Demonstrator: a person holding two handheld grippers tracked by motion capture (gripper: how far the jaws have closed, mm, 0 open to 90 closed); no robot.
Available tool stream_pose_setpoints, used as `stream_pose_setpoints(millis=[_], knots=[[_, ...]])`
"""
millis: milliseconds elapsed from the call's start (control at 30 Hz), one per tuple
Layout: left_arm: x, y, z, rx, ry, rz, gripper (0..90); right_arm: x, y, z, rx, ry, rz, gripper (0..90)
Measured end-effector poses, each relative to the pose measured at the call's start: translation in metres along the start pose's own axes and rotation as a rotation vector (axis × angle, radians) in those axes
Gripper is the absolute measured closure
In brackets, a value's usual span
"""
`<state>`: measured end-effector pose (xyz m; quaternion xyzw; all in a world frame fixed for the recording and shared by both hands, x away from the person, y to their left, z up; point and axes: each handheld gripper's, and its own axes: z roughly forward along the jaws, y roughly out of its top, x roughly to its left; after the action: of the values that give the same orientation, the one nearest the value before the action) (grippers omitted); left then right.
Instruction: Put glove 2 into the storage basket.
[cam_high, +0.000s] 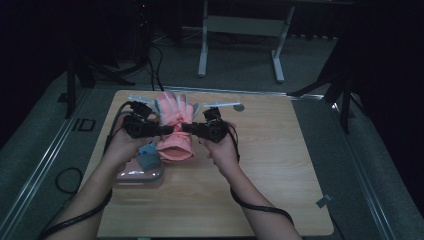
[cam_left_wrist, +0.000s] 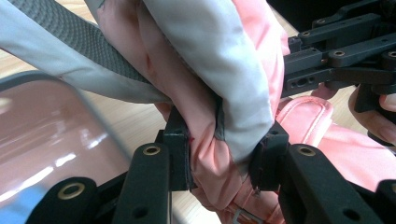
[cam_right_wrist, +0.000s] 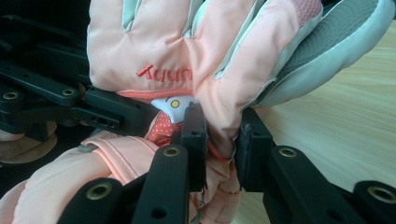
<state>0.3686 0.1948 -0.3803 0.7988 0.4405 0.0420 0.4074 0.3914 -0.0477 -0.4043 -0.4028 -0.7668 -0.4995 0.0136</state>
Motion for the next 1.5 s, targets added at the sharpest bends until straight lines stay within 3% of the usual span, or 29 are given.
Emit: stream_pose_setpoints(millis=[33,67,300,467,733,867,1067,1233,1500], knots=[[0.000,0.000,0.000,0.000,0.000,0.000,65.7,0.003,0.002,0.005,0.002,0.007,0.001,75.9],[0.010,-0.002,-0.010,0.012,0.006,-0.015,65.6,0.009,0.005,0.013,0.011,0.014,0.002,76.0],[0.040,-0.012,-0.037,0.027,0.038,-0.037,65.6,0.032,0.014,0.049,0.016,0.026,0.005,76.0],[0.056,-0.030,-0.049,0.024,0.062,-0.046,65.6,0.045,0.010,0.076,0.007,0.052,0.005,75.9],[0.085,-0.059,-0.036,0.029,0.035,-0.074,65.6,0.045,-0.012,0.112,0.048,0.033,0.026,75.9],[0.100,-0.078,-0.021,0.052,-0.011,-0.121,65.5,0.041,-0.023,0.125,0.099,0.015,0.041,75.8],[0.101,-0.087,-0.007,0.101,-0.021,-0.128,65.3,0.036,-0.035,0.130,0.166,-0.010,0.056,75.5],[0.104,-0.097,0.000,0.142,-0.014,-0.143,65.3,0.034,-0.043,0.139,0.237,-0.012,0.036,74.6],[0.106,-0.102,0.003,0.141,-0.009,-0.177,63.9,0.033,-0.045,0.143,0.247,-0.021,0.022,74.0]])
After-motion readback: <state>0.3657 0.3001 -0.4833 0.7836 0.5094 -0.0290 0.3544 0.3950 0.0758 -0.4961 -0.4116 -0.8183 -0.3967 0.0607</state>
